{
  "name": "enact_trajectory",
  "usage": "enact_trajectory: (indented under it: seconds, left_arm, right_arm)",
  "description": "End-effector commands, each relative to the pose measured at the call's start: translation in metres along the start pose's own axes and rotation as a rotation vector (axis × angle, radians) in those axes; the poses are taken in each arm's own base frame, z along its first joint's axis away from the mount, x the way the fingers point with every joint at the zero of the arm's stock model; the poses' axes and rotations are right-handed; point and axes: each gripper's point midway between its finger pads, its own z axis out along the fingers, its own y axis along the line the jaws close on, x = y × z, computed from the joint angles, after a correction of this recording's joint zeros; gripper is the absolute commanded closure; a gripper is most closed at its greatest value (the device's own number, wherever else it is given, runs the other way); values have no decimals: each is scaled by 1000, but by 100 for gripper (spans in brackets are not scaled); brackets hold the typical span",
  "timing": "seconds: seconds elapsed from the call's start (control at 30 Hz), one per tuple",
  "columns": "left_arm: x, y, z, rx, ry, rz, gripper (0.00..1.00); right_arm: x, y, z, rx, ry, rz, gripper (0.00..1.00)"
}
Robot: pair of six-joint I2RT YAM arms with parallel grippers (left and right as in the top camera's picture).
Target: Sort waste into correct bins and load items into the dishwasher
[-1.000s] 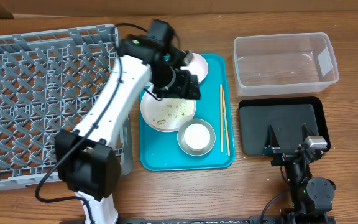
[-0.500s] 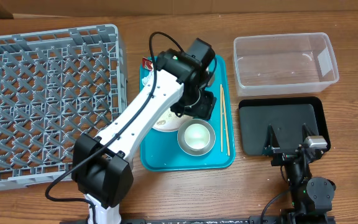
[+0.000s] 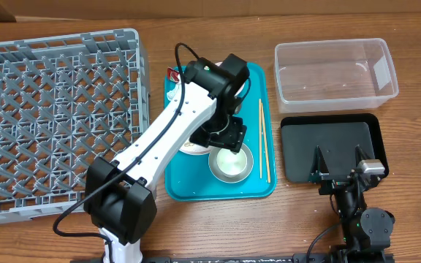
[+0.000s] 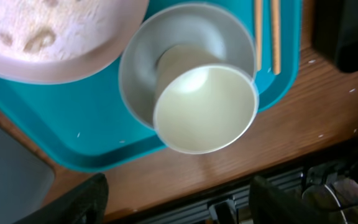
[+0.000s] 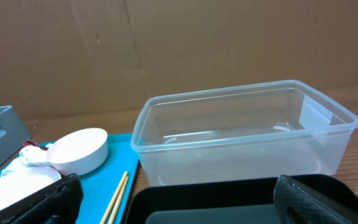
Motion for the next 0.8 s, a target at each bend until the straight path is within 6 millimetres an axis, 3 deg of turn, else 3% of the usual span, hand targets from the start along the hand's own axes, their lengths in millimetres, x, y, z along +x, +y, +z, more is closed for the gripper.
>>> enact_trajectory:
  seconds: [0.0,0.2,0.43,0.53,0.6,0.77]
  left_arm:
    - [2,21,-11,-38,11,-55,23]
    - [17,45,-26,-75,54,-117,18]
    - [27,47,-56,-48,-46,-113,9]
    - [38,49,-80,-52,-134,-100,7]
    - [47,50,-94,-51,-189,-92,0]
    - [77,53,-117,-34,-287,-78,0]
  right_arm:
    - [2,0,0,2,-4,-3,0]
    - [2,0,0,2,-4,-3,0]
    - [2,0,0,2,-4,-3,0]
    - [2,0,0,2,-4,-3,0]
    - [2,0,0,2,-4,-3,0]
    - [2,0,0,2,-4,-3,0]
